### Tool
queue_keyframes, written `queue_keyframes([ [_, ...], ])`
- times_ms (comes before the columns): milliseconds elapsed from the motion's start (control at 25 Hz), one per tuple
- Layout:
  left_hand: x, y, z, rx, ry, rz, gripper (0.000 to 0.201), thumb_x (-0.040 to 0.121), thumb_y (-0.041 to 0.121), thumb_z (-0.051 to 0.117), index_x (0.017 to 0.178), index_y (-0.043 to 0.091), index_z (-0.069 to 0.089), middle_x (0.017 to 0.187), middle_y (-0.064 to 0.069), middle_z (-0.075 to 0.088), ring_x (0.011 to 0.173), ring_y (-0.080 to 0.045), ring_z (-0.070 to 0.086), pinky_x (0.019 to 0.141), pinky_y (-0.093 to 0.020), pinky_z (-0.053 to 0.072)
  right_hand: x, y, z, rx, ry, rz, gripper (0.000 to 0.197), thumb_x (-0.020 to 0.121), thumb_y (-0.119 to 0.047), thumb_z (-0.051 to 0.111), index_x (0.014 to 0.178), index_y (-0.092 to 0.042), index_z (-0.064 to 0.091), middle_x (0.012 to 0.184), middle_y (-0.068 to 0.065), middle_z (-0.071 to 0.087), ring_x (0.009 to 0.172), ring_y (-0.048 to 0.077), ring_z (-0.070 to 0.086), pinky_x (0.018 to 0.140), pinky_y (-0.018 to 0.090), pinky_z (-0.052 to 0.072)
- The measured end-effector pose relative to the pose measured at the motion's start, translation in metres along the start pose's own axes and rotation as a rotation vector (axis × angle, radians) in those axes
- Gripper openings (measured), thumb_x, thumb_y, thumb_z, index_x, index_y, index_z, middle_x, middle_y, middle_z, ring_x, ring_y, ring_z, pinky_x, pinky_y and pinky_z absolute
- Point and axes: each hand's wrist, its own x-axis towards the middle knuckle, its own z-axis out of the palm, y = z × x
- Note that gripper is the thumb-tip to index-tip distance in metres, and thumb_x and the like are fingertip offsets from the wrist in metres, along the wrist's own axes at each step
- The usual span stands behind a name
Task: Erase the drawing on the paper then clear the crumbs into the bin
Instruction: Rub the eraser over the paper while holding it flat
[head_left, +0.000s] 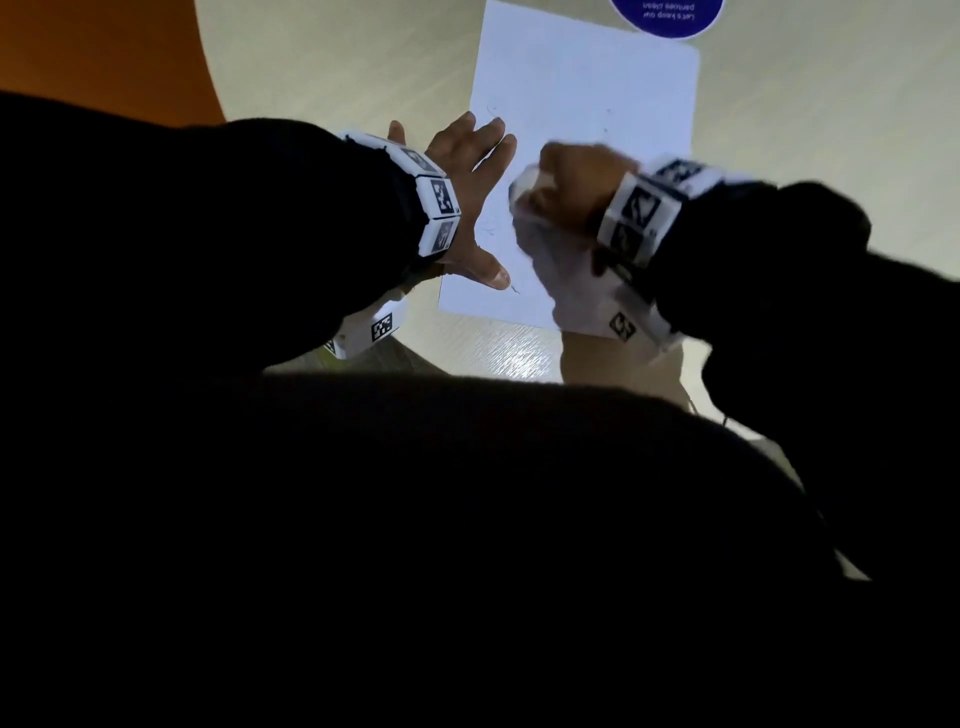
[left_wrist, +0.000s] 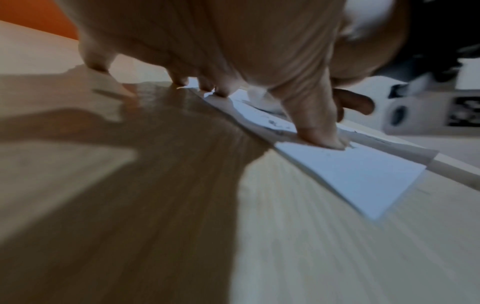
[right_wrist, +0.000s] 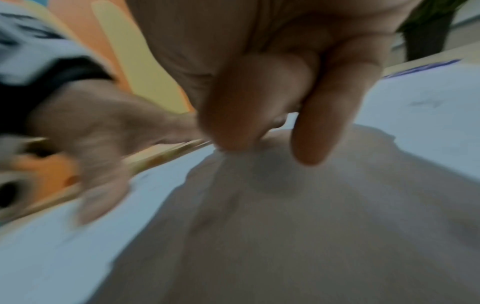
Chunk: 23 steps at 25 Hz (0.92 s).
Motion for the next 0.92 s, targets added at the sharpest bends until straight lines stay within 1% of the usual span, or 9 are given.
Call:
queue_keyframes([
  [120, 0.001, 0.002, -0.002, 0.009, -0.014, -0.019, 0.131, 0.059, 0.084, 0.058, 0.152, 0.023, -0.011, 0.16, 0.005, -0.016, 0.147, -0.017, -0.014, 0.108, -0.069, 0.0, 0.009, 0.004, -0.01, 0.01, 0.045, 0.017, 0.035, 0.091, -0.033, 0.049, 0.115, -0.007, 0.053, 0.114, 0.013, 0.06, 0.105, 0.03, 0.057, 0.079, 0.032, 0.038],
  [240, 0.0, 0.003, -0.002, -0.002, -0.003, -0.013, 0.134, 0.055, 0.086, 0.059, 0.153, 0.022, -0.007, 0.161, 0.004, -0.013, 0.147, -0.018, -0.012, 0.106, -0.072, 0.003, -0.022, -0.008, 0.02, -0.045, 0.037, -0.097, 0.03, 0.092, -0.029, 0.049, 0.11, -0.007, 0.054, 0.097, 0.009, 0.058, 0.099, 0.028, 0.057, 0.07, 0.03, 0.034],
  [320, 0.0, 0.003, -0.002, 0.002, -0.001, -0.012, 0.134, 0.056, 0.085, 0.059, 0.153, 0.022, -0.008, 0.161, 0.004, -0.013, 0.147, -0.019, -0.012, 0.105, -0.072, 0.002, -0.012, -0.008, 0.009, -0.056, -0.055, -0.094, 0.034, 0.094, -0.032, 0.05, 0.116, -0.006, 0.054, 0.107, 0.012, 0.059, 0.104, 0.029, 0.056, 0.074, 0.032, 0.036],
  [400, 0.002, 0.003, -0.003, 0.005, -0.011, -0.009, 0.134, 0.056, 0.086, 0.057, 0.152, 0.022, -0.01, 0.16, 0.004, -0.014, 0.147, -0.019, -0.013, 0.106, -0.071, 0.001, 0.006, -0.002, -0.007, -0.01, -0.033, -0.039, 0.039, 0.093, -0.036, 0.05, 0.118, -0.007, 0.053, 0.118, 0.015, 0.059, 0.108, 0.031, 0.055, 0.078, 0.032, 0.036],
  [560, 0.0, 0.003, -0.001, 0.003, 0.002, -0.016, 0.136, 0.053, 0.088, 0.057, 0.153, 0.022, -0.007, 0.161, 0.004, -0.012, 0.147, -0.019, -0.011, 0.106, -0.072, 0.002, -0.015, -0.008, 0.018, -0.053, 0.097, -0.061, 0.028, 0.092, -0.029, 0.048, 0.107, -0.007, 0.054, 0.096, 0.01, 0.059, 0.096, 0.029, 0.058, 0.068, 0.03, 0.032],
  [600, -0.001, 0.004, -0.001, 0.0, 0.004, -0.016, 0.136, 0.052, 0.088, 0.057, 0.153, 0.022, -0.006, 0.161, 0.004, -0.011, 0.147, -0.02, -0.01, 0.106, -0.072, 0.003, -0.022, -0.01, 0.022, -0.059, 0.055, -0.104, 0.027, 0.092, -0.028, 0.049, 0.108, -0.007, 0.055, 0.095, 0.011, 0.058, 0.096, 0.029, 0.058, 0.068, 0.03, 0.033],
  [680, -0.003, 0.005, -0.005, 0.017, -0.017, -0.021, 0.133, 0.058, 0.082, 0.062, 0.153, 0.021, -0.008, 0.161, 0.003, -0.012, 0.147, -0.02, -0.011, 0.106, -0.071, 0.003, -0.009, -0.008, 0.007, -0.07, -0.058, -0.09, 0.032, 0.093, -0.031, 0.051, 0.115, -0.007, 0.055, 0.11, 0.014, 0.06, 0.105, 0.031, 0.057, 0.075, 0.032, 0.037],
  [760, -0.003, 0.008, -0.01, 0.019, -0.042, -0.022, 0.13, 0.062, 0.078, 0.063, 0.153, 0.02, -0.01, 0.16, 0.002, -0.014, 0.147, -0.02, -0.013, 0.107, -0.068, 0.002, 0.008, -0.003, -0.013, -0.02, -0.028, -0.027, 0.039, 0.092, -0.037, 0.051, 0.118, -0.008, 0.053, 0.118, 0.014, 0.059, 0.108, 0.032, 0.056, 0.08, 0.033, 0.039],
  [920, -0.006, 0.009, -0.01, 0.019, -0.019, -0.032, 0.129, 0.063, 0.075, 0.066, 0.153, 0.019, -0.007, 0.161, 0.001, -0.012, 0.147, -0.02, -0.011, 0.108, -0.067, 0.003, -0.019, -0.007, 0.014, -0.054, -0.002, -0.068, 0.029, 0.093, -0.031, 0.05, 0.111, -0.008, 0.055, 0.106, 0.013, 0.061, 0.101, 0.031, 0.058, 0.073, 0.031, 0.036],
])
